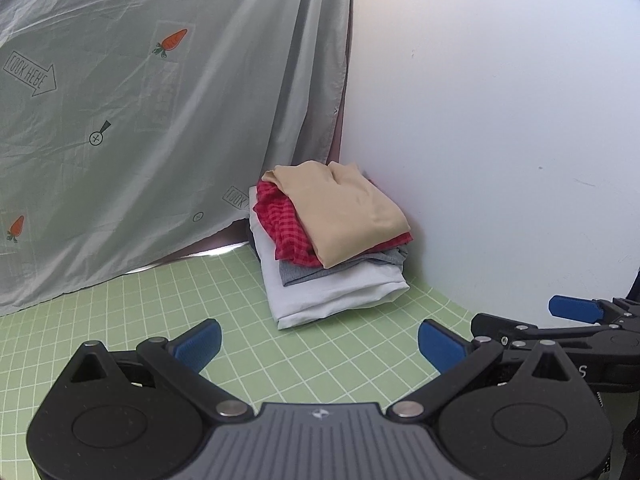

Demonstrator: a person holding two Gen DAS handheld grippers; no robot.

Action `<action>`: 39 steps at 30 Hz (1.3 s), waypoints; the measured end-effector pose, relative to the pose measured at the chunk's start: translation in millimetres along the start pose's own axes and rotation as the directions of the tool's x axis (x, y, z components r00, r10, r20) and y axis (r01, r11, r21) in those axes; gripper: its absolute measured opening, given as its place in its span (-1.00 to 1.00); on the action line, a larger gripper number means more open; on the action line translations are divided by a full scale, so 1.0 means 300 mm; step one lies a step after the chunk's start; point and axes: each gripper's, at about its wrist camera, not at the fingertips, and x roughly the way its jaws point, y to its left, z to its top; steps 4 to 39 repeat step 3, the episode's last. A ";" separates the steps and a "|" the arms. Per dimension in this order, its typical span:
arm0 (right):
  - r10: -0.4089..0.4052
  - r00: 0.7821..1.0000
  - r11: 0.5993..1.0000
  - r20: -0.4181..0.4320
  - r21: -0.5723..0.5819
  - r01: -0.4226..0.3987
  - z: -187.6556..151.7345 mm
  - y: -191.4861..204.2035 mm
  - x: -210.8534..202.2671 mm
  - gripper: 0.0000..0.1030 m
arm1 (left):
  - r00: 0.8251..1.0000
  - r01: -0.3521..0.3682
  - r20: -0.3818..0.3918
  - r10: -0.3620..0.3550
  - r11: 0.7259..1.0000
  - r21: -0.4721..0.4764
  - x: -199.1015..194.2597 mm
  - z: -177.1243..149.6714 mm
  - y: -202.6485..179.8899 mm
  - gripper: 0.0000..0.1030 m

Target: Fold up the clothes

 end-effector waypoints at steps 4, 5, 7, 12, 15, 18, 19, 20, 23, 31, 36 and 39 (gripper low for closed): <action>-0.001 1.000 1.000 0.005 0.000 0.001 0.002 -0.002 -0.001 1.00 | 1.000 -0.001 0.004 0.001 1.000 0.000 -0.001 0.001 0.001 1.00; -0.001 1.000 1.000 0.005 0.000 0.001 0.002 -0.002 -0.001 1.00 | 1.000 -0.001 0.004 0.001 1.000 0.000 -0.001 0.001 0.001 1.00; -0.001 1.000 1.000 0.005 0.000 0.001 0.002 -0.002 -0.001 1.00 | 1.000 -0.001 0.004 0.001 1.000 0.000 -0.001 0.001 0.001 1.00; -0.001 1.000 1.000 0.005 0.000 0.001 0.002 -0.002 -0.001 1.00 | 1.000 -0.001 0.004 0.001 1.000 0.000 -0.001 0.001 0.001 1.00; -0.001 1.000 1.000 0.005 0.000 0.001 0.002 -0.002 -0.001 1.00 | 1.000 -0.001 0.004 0.001 1.000 0.000 -0.001 0.001 0.001 1.00; -0.001 1.000 1.000 0.005 0.000 0.001 0.002 -0.002 -0.001 1.00 | 1.000 -0.001 0.004 0.001 1.000 0.000 -0.001 0.001 0.001 1.00; -0.001 1.000 1.000 0.005 0.000 0.001 0.002 -0.002 -0.001 1.00 | 1.000 -0.001 0.004 0.001 1.000 0.000 -0.001 0.001 0.001 1.00; -0.001 1.000 1.000 0.005 0.000 0.001 0.002 -0.002 -0.001 1.00 | 1.000 -0.001 0.004 0.001 1.000 0.000 -0.001 0.001 0.001 1.00; -0.001 1.000 1.000 0.005 0.000 0.001 0.002 -0.002 -0.001 1.00 | 1.000 -0.001 0.004 0.001 1.000 0.000 -0.001 0.001 0.001 1.00; -0.001 1.000 1.000 0.005 0.000 0.001 0.002 -0.002 -0.001 1.00 | 1.000 -0.001 0.004 0.001 1.000 0.000 -0.001 0.001 0.001 1.00; -0.001 1.000 1.000 0.005 0.000 0.001 0.002 -0.002 -0.001 1.00 | 1.000 -0.001 0.004 0.001 1.000 0.000 -0.001 0.001 0.001 1.00; -0.001 1.000 1.000 0.005 0.000 0.001 0.002 -0.002 -0.001 1.00 | 1.000 -0.001 0.004 0.001 1.000 0.000 -0.001 0.001 0.001 1.00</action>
